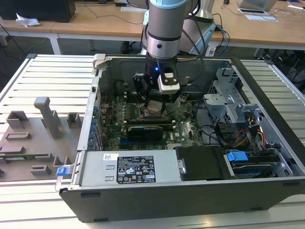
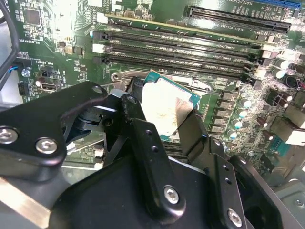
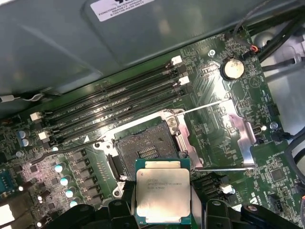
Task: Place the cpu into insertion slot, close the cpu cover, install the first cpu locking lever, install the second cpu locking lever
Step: 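Place the cpu into insertion slot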
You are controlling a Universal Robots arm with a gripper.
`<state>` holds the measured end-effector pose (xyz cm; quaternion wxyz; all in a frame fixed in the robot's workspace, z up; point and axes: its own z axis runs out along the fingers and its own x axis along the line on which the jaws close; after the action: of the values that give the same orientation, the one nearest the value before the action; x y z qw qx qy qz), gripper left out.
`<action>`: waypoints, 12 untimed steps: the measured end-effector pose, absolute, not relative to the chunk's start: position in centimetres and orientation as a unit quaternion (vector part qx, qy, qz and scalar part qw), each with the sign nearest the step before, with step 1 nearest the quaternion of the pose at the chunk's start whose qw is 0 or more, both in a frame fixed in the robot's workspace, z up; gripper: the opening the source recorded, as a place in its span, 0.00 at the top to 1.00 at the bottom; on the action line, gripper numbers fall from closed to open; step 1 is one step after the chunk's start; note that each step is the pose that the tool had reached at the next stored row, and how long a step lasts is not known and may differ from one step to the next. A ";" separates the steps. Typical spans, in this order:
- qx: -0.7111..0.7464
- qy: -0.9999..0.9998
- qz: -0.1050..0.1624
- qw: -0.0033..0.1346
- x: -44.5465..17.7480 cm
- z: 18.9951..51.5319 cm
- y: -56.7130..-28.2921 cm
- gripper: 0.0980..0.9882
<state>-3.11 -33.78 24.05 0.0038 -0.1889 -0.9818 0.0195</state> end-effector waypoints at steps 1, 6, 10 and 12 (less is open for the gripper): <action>-0.191 -0.981 0.020 0.004 -3.1 24.0 -33.8 0.50; -0.208 -0.978 0.024 0.003 -3.1 24.0 -33.8 0.50; -0.221 -0.975 0.027 0.003 -3.1 24.0 -33.8 0.50; -0.226 -0.974 0.028 0.003 -3.1 24.0 -33.8 0.50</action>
<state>-3.11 -33.78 24.00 0.0028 -0.2260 -0.9737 0.0285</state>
